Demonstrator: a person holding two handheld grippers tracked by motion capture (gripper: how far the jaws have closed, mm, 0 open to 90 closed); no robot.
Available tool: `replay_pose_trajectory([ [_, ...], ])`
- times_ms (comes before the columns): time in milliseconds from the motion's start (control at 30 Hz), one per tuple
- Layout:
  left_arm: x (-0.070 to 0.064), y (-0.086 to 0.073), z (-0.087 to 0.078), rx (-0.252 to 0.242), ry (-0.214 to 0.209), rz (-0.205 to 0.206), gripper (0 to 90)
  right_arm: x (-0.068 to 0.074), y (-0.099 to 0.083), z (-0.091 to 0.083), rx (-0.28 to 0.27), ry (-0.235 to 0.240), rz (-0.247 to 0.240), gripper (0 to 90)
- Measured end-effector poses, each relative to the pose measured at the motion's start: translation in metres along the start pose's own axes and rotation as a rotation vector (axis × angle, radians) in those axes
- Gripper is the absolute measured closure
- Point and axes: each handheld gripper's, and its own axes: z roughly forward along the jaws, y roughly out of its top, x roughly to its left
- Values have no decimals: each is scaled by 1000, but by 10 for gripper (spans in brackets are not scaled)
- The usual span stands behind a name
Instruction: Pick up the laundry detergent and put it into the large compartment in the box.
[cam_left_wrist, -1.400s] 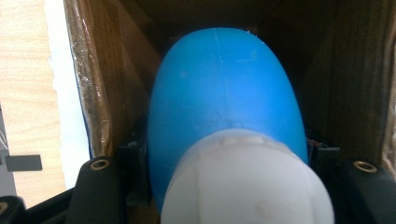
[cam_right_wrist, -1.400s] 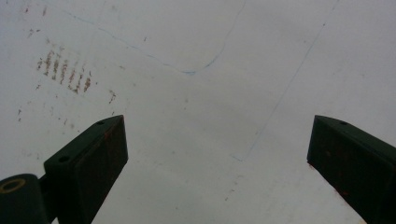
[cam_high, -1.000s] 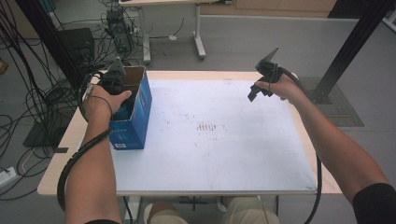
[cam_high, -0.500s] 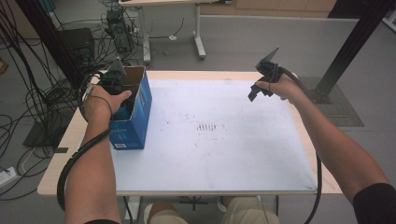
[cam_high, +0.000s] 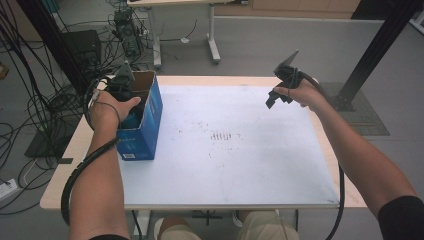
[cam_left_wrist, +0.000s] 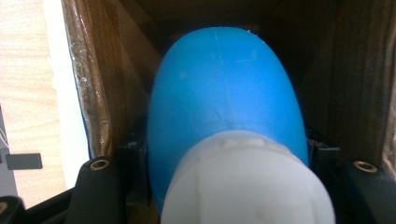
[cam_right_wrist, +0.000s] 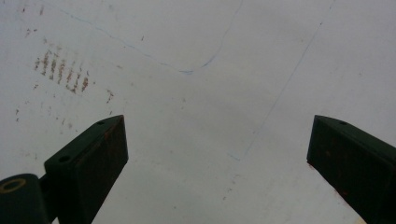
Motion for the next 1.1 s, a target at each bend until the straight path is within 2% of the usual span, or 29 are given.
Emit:
replay_pose_trajectory([
  [333,3,2,1,11,-18,-1,366,1,1,1,4,0,1,51],
  [433,3,3,3,23,-31,0,312,1,0,0,1,-1,-1,51],
  [567,3,3,3,22,-36,-1,298,0,0,0,1,0,-2,51],
  [1100,-3,0,-13,0,-12,9,290,2,1,2,1,4,-6,51],
])
